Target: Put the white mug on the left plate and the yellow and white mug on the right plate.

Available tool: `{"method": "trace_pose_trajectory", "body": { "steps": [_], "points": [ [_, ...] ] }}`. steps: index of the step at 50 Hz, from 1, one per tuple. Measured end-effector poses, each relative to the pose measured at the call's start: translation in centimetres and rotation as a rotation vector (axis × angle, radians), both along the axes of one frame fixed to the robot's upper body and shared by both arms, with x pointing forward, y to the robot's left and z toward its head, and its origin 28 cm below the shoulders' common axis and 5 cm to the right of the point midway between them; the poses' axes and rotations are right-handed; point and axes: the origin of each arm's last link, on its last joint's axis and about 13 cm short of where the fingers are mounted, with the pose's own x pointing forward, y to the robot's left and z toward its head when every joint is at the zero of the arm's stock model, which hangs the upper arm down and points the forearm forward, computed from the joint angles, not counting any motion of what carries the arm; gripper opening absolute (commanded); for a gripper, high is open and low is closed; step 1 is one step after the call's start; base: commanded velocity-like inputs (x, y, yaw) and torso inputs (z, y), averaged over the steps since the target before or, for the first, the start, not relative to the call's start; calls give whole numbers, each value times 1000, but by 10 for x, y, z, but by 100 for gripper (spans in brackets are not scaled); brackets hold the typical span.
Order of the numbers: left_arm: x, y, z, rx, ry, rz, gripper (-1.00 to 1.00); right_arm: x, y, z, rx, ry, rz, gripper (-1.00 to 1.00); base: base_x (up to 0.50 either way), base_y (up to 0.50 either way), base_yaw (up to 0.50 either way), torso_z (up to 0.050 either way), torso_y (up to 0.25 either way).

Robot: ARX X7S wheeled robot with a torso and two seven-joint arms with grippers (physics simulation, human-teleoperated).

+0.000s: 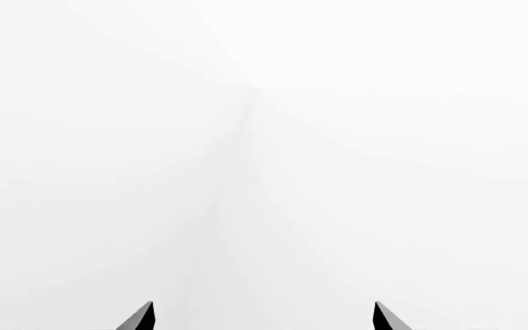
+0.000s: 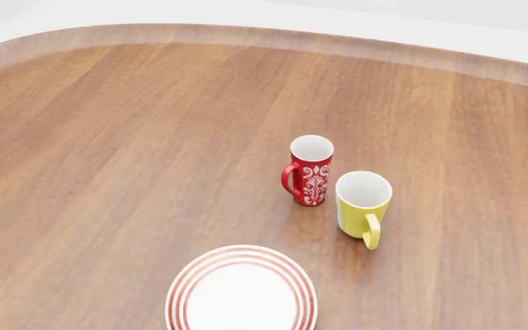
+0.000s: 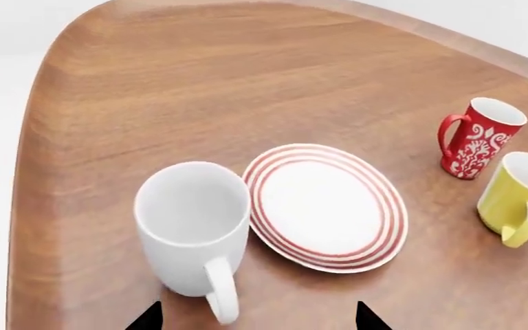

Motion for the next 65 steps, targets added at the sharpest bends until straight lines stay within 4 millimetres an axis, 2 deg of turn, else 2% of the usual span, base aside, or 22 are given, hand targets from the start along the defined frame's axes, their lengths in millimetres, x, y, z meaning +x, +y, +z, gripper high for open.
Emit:
{"method": "trace_pose_trajectory", "body": {
  "steps": [15, 26, 43, 65],
  "points": [
    [1, 0, 0, 11, -2, -9, 100, 32, -3, -7, -44, 56, 66, 100, 0, 0, 0, 0, 0],
    [-1, 0, 0, 19, -3, -13, 100, 48, 0, -13, -56, 86, 95, 100, 0, 0, 0, 0, 0],
    [-3, 0, 0, 13, -4, -14, 100, 60, 11, -28, -53, 131, 155, 100, 0, 0, 0, 0, 0],
    [-8, 2, -1, 9, -8, -8, 100, 70, 21, -59, -66, 224, 183, 100, 0, 0, 0, 0, 0]
  ]
}}
